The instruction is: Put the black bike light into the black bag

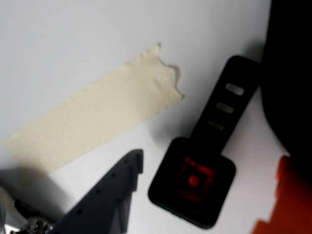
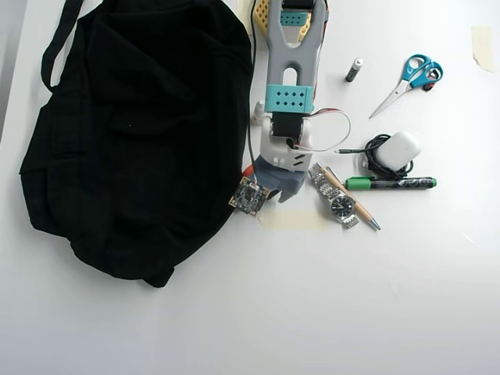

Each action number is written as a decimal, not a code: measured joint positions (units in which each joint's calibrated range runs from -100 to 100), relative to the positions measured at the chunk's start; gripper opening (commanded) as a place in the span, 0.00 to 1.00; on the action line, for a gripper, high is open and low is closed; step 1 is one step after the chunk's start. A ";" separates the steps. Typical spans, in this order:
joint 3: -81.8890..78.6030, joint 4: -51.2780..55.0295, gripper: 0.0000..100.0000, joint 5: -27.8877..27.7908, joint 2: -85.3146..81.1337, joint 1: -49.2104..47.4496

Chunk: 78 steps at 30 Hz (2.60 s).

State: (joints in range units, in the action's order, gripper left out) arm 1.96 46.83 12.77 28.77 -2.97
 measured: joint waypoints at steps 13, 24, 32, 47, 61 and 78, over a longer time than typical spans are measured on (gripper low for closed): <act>1.96 4.26 0.34 0.00 0.50 1.10; 5.89 4.52 0.30 0.00 3.75 1.17; 7.94 5.20 0.30 0.15 5.17 1.25; 8.53 9.46 0.23 0.10 5.17 0.95; 10.41 9.63 0.02 0.10 5.25 1.47; 16.81 15.51 0.02 -1.32 5.17 0.37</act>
State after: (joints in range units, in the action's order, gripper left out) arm 18.77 62.33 11.45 33.94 -2.61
